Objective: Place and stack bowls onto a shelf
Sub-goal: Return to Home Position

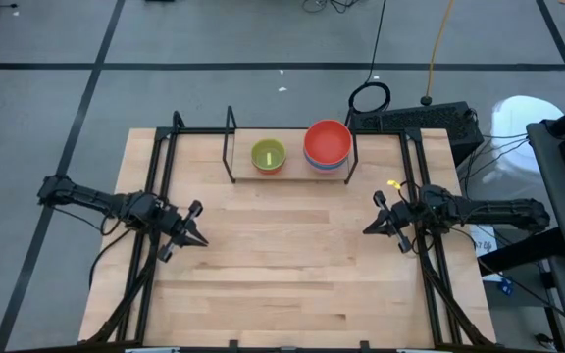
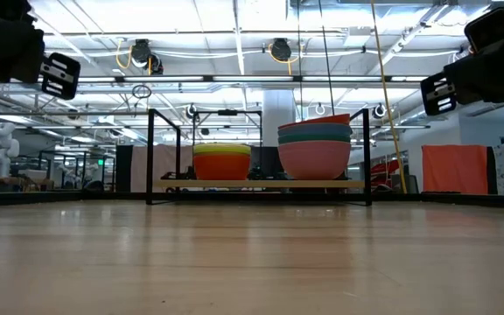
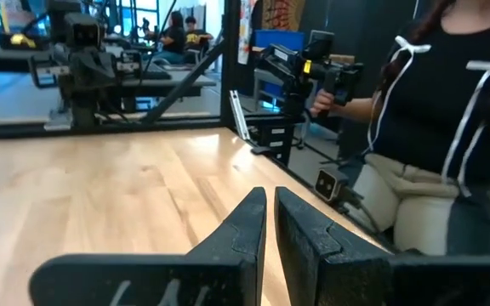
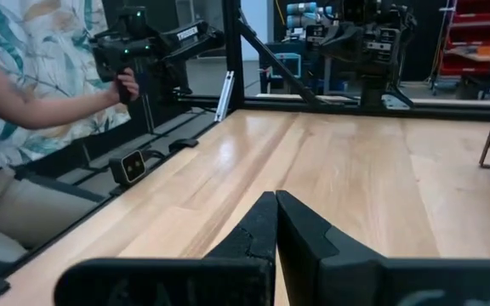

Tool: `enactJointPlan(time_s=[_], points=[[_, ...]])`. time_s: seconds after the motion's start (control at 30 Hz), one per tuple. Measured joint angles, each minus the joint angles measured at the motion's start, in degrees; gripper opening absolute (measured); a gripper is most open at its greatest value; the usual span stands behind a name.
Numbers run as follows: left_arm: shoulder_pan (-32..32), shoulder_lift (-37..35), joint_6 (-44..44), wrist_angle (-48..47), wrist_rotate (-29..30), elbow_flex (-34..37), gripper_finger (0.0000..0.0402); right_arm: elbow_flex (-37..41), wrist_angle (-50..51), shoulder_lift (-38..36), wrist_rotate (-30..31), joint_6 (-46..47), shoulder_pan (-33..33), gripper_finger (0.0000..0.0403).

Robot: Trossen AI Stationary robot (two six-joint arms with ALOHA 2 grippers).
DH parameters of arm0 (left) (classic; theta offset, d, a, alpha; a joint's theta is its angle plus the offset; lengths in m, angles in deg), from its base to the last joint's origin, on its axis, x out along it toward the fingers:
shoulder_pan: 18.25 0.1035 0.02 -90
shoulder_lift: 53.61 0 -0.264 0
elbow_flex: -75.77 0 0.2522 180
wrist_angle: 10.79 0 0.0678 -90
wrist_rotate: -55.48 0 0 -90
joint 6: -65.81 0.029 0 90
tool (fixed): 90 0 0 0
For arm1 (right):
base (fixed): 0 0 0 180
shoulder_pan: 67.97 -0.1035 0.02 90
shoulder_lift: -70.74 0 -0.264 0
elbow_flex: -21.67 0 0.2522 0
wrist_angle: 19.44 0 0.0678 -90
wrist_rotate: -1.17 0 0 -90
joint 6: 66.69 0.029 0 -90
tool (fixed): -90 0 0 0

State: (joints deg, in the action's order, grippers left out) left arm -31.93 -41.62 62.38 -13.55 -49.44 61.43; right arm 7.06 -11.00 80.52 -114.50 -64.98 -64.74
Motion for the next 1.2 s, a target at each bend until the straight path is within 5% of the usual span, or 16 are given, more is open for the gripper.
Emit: enactJointPlan(time_s=[1.2], points=[[0.0, 0.0, -4.3, -0.1, 0.0, 0.0, 0.0033, 0.0, 0.0, 0.0, 0.1, 2.1, 0.0, 0.0]])
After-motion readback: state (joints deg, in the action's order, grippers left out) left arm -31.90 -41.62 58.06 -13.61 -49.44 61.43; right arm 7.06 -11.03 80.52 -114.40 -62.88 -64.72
